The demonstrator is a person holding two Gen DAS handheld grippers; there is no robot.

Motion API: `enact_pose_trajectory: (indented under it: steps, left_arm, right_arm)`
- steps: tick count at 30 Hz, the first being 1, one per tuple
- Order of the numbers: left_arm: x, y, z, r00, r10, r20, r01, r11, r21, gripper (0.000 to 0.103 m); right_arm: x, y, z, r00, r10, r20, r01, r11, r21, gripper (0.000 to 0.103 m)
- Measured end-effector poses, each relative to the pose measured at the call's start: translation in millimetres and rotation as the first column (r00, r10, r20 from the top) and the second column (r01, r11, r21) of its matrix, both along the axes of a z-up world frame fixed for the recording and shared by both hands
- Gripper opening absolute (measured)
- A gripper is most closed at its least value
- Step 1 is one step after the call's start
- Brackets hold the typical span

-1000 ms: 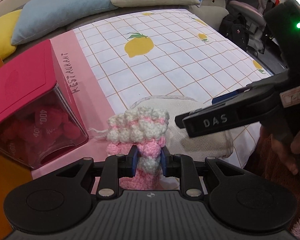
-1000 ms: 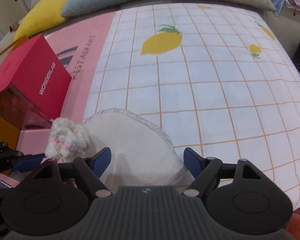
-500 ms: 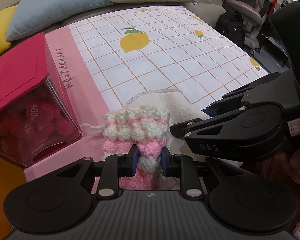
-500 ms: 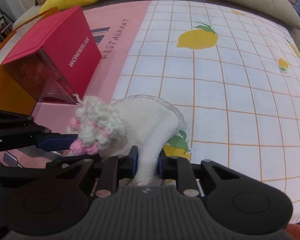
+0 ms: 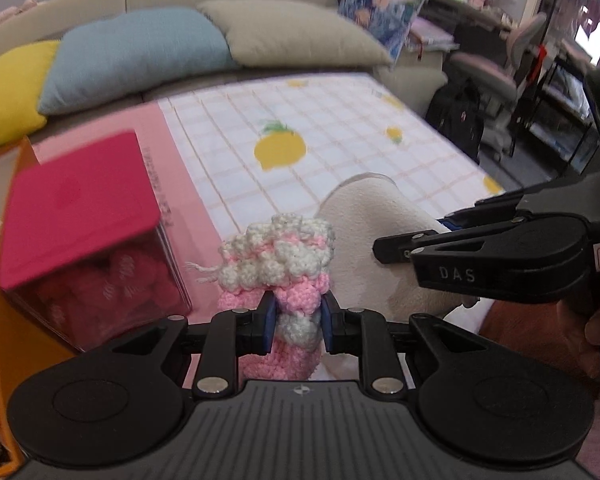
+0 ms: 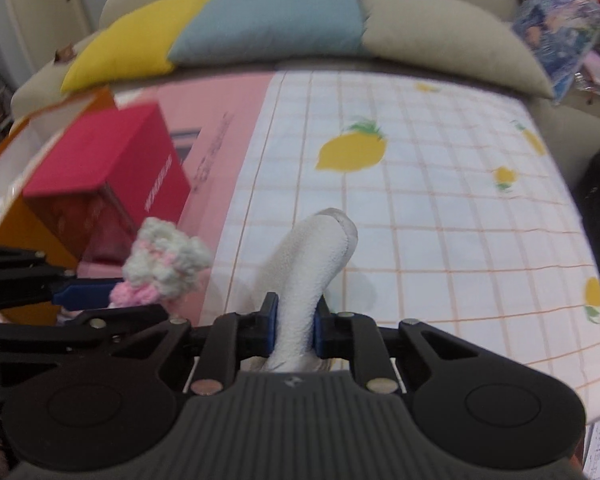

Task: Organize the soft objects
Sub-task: 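Grasp the pink-white knitted hat with the left tool while the right tool grasps the white towel, then carry hat and towel into the storage box and open both tools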

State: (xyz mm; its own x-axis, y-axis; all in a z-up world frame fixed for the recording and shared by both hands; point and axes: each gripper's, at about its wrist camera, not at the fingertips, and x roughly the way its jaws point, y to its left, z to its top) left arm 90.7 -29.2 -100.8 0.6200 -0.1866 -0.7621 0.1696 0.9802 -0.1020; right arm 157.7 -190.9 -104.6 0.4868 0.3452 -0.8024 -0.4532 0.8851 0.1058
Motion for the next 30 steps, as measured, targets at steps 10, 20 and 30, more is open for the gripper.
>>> enact_pose_trajectory:
  steps: [10, 20, 30]
  left_arm:
    - [-26, 31, 60, 0.985, 0.081, 0.154, -0.074, 0.996, -0.049, 0.025]
    - [-39, 91, 81, 0.948, 0.253, 0.194, -0.257, 0.966, -0.004, 0.025]
    - [-38, 158, 68, 0.920, 0.391, 0.002, -0.386, 0.909, 0.157, 0.025]
  right_arm:
    - [-14, 7, 72, 0.989, -0.030, 0.144, 0.013, 0.993, 0.120, 0.015]
    - [-17, 83, 109, 0.974, 0.118, 0.192, -0.165, 0.954, 0.251, 0.015]
    - [-17, 187, 92, 0.928, 0.354, 0.117, -0.372, 0.871, 0.321, 0.015]
